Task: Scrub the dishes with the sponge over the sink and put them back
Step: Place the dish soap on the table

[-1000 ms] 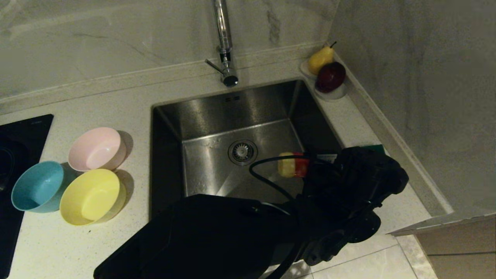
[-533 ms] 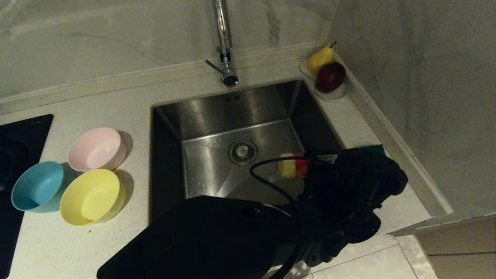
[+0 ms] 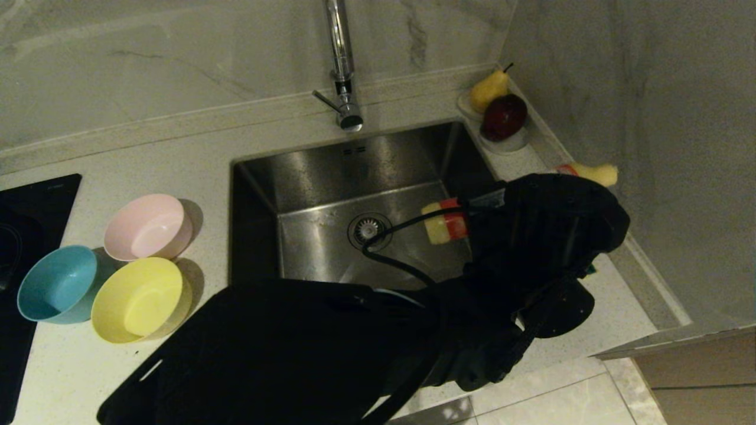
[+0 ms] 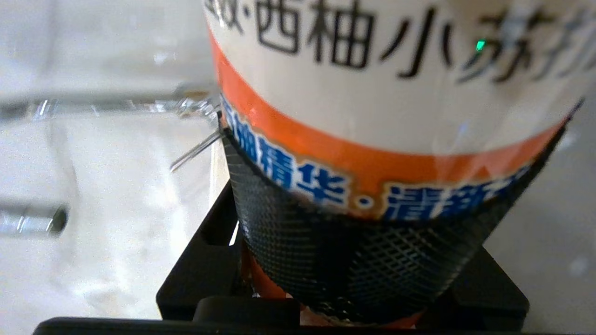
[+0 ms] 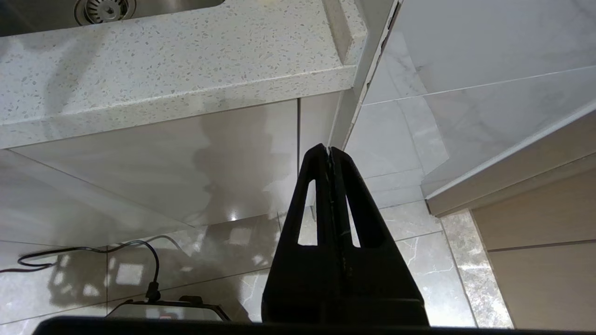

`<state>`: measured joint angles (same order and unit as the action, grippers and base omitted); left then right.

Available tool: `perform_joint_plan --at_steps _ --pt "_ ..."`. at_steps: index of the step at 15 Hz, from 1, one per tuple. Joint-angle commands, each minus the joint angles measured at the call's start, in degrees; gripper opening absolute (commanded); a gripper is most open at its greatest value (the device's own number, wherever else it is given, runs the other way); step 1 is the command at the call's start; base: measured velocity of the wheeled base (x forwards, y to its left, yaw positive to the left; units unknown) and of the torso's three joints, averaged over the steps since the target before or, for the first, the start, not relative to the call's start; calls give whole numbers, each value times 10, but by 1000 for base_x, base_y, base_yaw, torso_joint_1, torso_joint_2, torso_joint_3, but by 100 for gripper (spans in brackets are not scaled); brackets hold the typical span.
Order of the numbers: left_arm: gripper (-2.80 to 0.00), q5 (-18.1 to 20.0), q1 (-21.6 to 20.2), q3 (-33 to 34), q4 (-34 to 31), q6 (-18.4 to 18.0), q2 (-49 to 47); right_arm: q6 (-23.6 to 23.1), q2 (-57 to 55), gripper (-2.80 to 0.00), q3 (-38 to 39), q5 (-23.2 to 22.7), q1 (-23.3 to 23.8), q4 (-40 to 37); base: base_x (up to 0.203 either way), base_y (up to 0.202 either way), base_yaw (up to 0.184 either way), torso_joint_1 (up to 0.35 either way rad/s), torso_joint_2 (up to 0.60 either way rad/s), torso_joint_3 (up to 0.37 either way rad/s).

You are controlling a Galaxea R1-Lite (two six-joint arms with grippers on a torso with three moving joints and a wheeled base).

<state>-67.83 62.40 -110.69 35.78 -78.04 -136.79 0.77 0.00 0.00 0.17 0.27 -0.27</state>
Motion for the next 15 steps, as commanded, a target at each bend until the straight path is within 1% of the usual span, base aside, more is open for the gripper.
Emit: perform_joint_plan --at_steps 1,2,3,5,6,7,8,10,13,14,15 --pt "-280 4 0 0 3 39 55 0 0 -280 1 0 0 0 0 0 0 0 0 0" --pt "-280 12 1 -1 2 56 72 -1 0 -280 0 0 0 0 0 0 0 0 0 0" --pt "-280 29 1 -1 1 76 89 0 0 -280 0 0 0 0 0 0 0 0 0 0" --pt "-280 92 1 -2 -3 122 122 0 0 -280 0 0 0 0 0 0 0 0 0 0" --pt "-280 124 0 -3 -7 139 140 -1 0 -280 0 0 0 0 0 0 0 0 0 0" --pt "-280 149 1 -3 -15 161 162 0 0 -280 0 0 0 0 0 0 0 0 0 0" --pt "-280 164 1 -3 -28 188 184 0 0 -280 1 0 0 0 0 0 0 0 0 0" --pt "-280 188 0 -4 -75 245 235 0 0 -280 0 0 0 0 0 0 0 0 0 0" --pt "-280 236 -5 -4 -163 344 316 0 0 -280 1 0 0 0 0 0 0 0 0 0" --pt "-280 258 -8 -4 -187 373 344 0 0 -280 1 0 0 0 0 0 0 0 0 0" --pt "-280 274 -13 -4 -210 391 367 0 0 -280 0 0 0 0 0 0 0 0 0 0"
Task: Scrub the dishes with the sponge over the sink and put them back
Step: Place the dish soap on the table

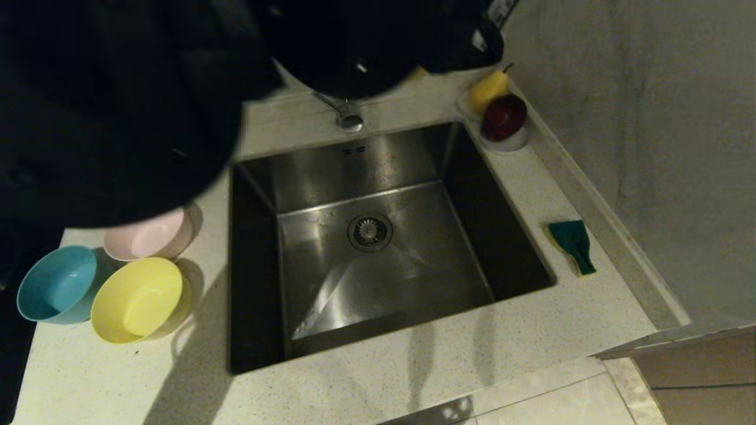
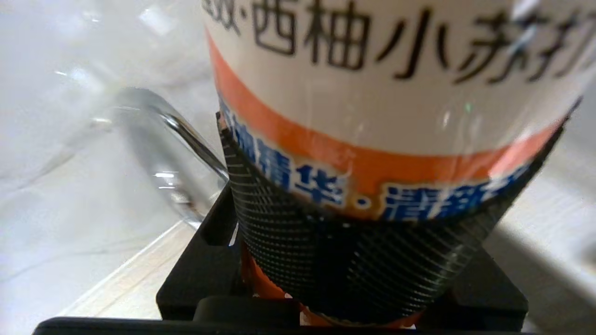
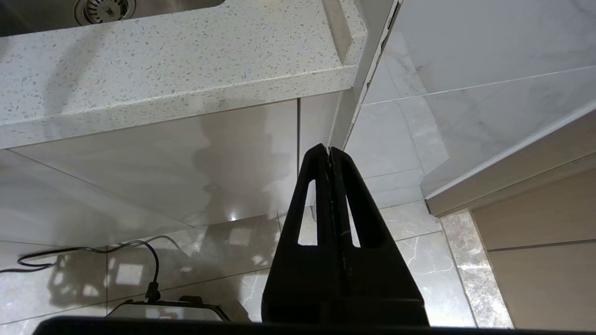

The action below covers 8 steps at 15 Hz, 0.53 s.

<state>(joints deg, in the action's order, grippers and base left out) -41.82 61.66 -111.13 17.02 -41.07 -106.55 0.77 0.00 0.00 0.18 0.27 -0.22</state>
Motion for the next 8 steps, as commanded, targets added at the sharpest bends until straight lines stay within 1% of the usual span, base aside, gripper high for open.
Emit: perform_joint_plan --at_steps 1,2,3,5,6,8 --pt "-280 30 -12 0 -42 42 85 0 0 -280 0 0 0 0 0 0 0 0 0 0" --pt "-280 49 -19 0 -55 62 106 0 0 -280 0 0 0 0 0 0 0 0 0 0" --pt "-280 68 -38 0 -69 77 123 0 0 -280 0 0 0 0 0 0 0 0 0 0" --pt "-280 100 -78 0 -98 122 161 0 0 -280 0 0 0 0 0 0 0 0 0 0" --pt "-280 111 -106 1 -112 143 174 -1 0 -280 0 0 0 0 0 0 0 0 0 0" --pt "-280 137 -172 5 -147 196 214 0 0 -280 1 0 0 0 0 0 0 0 0 0"
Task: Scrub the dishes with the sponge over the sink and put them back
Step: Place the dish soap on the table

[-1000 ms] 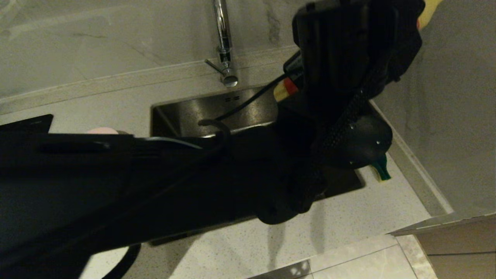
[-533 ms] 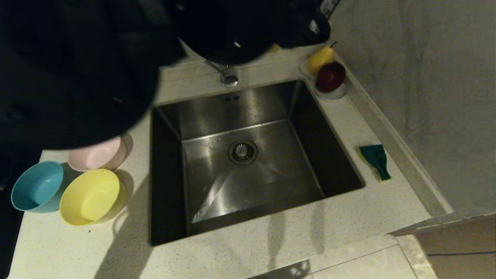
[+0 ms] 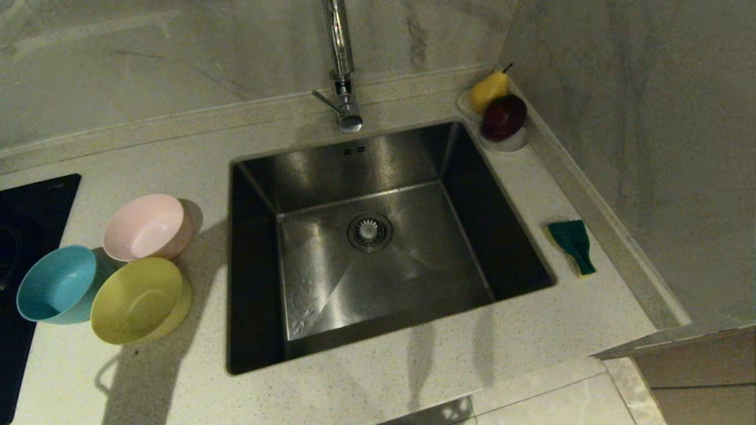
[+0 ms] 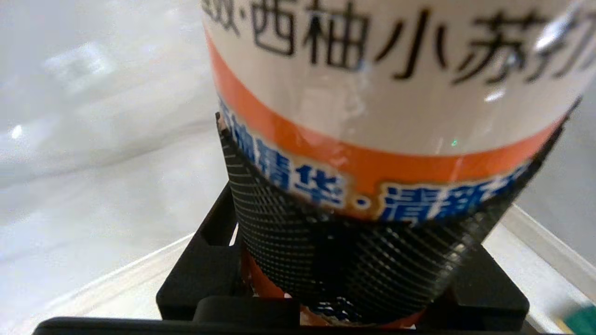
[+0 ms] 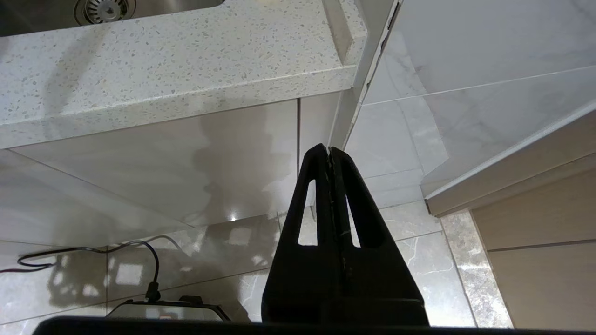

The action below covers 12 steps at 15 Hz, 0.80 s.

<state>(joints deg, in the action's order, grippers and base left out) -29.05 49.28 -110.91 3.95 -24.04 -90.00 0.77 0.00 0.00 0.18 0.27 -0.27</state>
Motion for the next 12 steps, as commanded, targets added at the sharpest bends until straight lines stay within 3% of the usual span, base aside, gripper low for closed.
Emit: perform_joint_plan --at_steps 1,3,6,10,12 --pt "-280 26 -78 5 -36 47 68 0 0 -280 0 0 0 0 0 0 0 0 0 0" --pt "-280 59 -148 10 -82 94 108 0 0 -280 0 0 0 0 0 0 0 0 0 0" --pt "-280 102 -269 45 -95 150 153 0 0 -280 0 0 0 0 0 0 0 0 0 0" --pt "-280 134 -448 176 -69 205 229 0 0 -280 0 0 0 0 0 0 0 0 0 0" --pt "-280 131 -506 265 -38 247 253 0 0 -280 0 0 0 0 0 0 0 0 0 0"
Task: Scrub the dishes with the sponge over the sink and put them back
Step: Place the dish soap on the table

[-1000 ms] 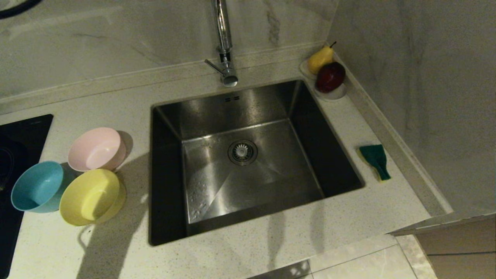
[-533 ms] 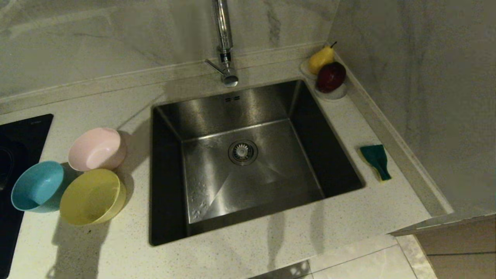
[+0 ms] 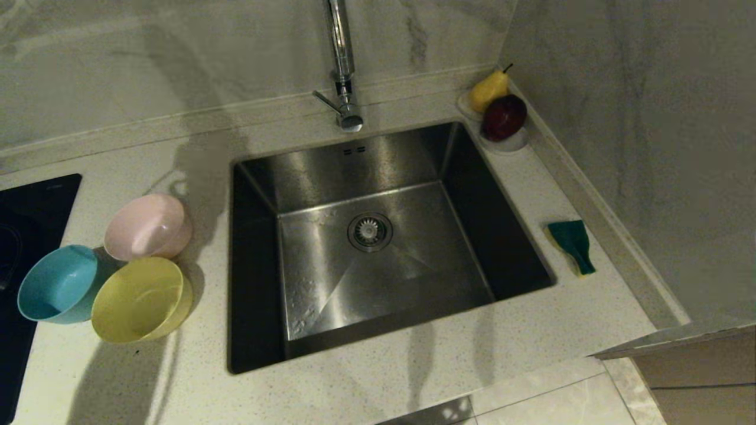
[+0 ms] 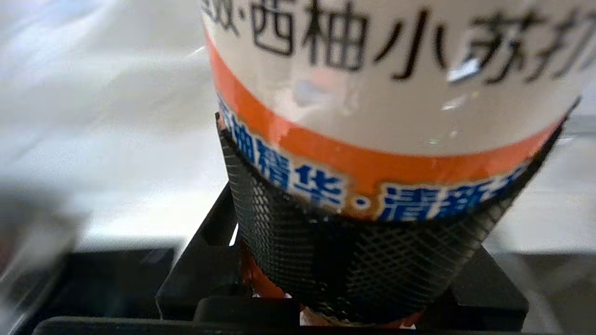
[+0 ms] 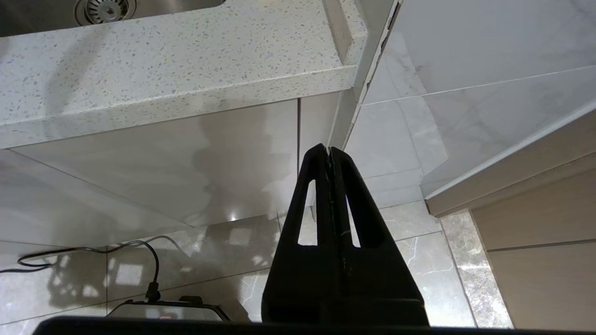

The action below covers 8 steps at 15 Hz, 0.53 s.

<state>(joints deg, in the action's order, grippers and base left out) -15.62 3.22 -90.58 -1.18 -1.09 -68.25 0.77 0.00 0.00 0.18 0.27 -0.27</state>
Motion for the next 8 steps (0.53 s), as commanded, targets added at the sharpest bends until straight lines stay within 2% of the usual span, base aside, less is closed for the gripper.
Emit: perform_joint_plan --at_steps 1,4,7,8 --pt "-280 -11 -63 113 39 31 48 0 0 -280 0 0 0 0 0 0 0 0 0 0" --pt "-280 -43 -84 267 129 45 103 0 0 -280 0 0 0 0 0 0 0 0 0 0" --pt "-280 -96 -95 364 164 52 166 0 0 -280 0 0 0 0 0 0 0 0 0 0" --pt "-280 -101 -119 382 174 59 169 -1 -1 -280 0 0 0 0 0 0 0 0 0 0"
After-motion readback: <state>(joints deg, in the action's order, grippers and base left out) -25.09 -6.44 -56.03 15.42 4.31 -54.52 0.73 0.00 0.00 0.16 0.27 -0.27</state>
